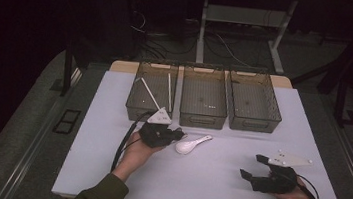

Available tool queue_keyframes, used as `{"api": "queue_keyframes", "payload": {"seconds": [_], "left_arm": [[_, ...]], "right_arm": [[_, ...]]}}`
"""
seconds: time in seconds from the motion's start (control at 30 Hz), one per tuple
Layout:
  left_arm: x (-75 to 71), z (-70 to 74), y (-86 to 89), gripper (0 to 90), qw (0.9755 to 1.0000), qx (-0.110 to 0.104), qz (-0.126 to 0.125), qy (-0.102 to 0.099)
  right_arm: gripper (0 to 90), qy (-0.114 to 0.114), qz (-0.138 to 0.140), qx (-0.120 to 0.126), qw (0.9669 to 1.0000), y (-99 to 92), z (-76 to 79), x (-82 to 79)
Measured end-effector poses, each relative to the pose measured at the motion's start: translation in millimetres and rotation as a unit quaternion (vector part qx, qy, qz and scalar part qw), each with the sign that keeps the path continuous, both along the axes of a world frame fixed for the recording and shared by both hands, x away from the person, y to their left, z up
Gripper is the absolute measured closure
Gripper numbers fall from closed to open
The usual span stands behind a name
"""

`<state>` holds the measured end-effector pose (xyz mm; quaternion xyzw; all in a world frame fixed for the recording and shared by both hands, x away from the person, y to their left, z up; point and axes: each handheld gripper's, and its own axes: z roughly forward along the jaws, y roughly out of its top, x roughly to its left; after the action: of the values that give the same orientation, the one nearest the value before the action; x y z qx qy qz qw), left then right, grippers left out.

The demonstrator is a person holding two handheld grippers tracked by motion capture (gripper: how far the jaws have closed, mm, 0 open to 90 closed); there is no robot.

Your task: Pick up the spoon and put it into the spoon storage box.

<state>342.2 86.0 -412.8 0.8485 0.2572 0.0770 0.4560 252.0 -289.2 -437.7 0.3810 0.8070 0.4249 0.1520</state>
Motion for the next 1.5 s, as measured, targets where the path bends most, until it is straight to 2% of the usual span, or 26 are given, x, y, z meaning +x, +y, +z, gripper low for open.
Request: {"api": "queue_keyframes", "payload": {"seconds": [0.37, 0.53, 0.57, 0.6, 0.63, 0.77, 0.87, 0.9, 1.0, 1.03, 1.13, 1.23, 1.4, 1.43, 1.47, 1.5], "left_arm": [[23.4, -8.4, -34.2, 89.0, 0.9996, 0.026, -0.013, 0.005], [31.8, -13.5, -52.1, 89.0, 0.9986, 0.049, -0.018, 0.008], [35.0, -16.9, -60.3, 89.0, 0.9981, 0.057, -0.02, 0.011], [35.0, -16.9, -60.3, 89.0, 0.9981, 0.057, -0.02, 0.011], [38.0, -19.9, -66.3, 89.0, 0.9974, 0.067, -0.02, 0.012], [43.8, -23.3, -73.5, 89.0, 0.997, 0.075, -0.014, 0.011], [45.2, -25.1, -76.3, 89.1, 0.997, 0.075, -0.012, 0.016], [44.7, -27.3, -78.8, 89.0, 0.996, 0.086, -0.012, 0.018], [43.8, -29.0, -80.8, 89.1, 0.9958, 0.088, -0.013, 0.021], [44.0, -28.5, -80.5, 89.1, 0.9949, 0.096, -0.018, 0.022], [43.1, -28.3, -81.1, 89.1, 0.9952, 0.093, -0.018, 0.025], [41.5, -27.7, -82.9, 89.1, 0.9943, 0.099, -0.031, 0.026], [38.6, -28.3, -87.4, 89.1, 0.9941, 0.095, -0.045, 0.029], [39.2, -28.3, -88.3, 89.1, 0.9935, 0.097, -0.055, 0.023], [36.6, -28.5, -90.1, 89.1, 0.9938, 0.093, -0.053, 0.031], [36.9, -27.9, -90.5, 89.1, 0.9927, 0.099, -0.064, 0.026]], "right_arm": [[18.9, -0.002, 0.001, 0.002, 1.0, 0.3, 1.1, 0.0], [18.9, -0.004, 0.001, 0.002, 1.0, 0.3, 1.3, 0.1], [18.9, -0.002, 0.0, 0.004, 1.0, 0.4, 1.4, 0.0], [18.9, -0.002, 0.0, 0.004, 1.0, 0.4, 1.4, 0.0], [18.9, -0.001, 0.0, 0.004, 1.0, 0.4, 1.5, -0.1], [18.9, -0.001, 0.0, 0.005, 1.0, 0.3, 1.5, -0.3], [18.9, -0.001, -0.001, 0.006, 1.0, 0.1, 1.4, -0.1], [18.9, -0.001, -0.001, 0.007, 1.0, -0.1, 1.7, 0.1], [18.9, -0.002, 0.001, 0.008, 1.0, 0.1, 2.0, 0.2], [18.9, -0.004, 0.003, 0.007, 1.0, 0.7, 2.3, 0.0], [18.9, -0.004, 0.004, 0.007, 1.0, 1.3, 2.4, -0.5], [18.9, -0.006, 0.006, 0.007, 0.9999, 1.7, 2.4, -0.5], [18.9, -0.006, 0.005, 0.008, 0.9999, 1.6, 2.9, -0.8], [18.9, -0.006, 0.006, 0.007, 0.9999, 1.7, 2.9, -0.7], [18.9, -0.006, 0.006, 0.007, 0.9999, 1.7, 2.9, -0.7], [18.9, -0.006, 0.006, 0.007, 0.9999, 1.8, 2.9, -0.7]]}}
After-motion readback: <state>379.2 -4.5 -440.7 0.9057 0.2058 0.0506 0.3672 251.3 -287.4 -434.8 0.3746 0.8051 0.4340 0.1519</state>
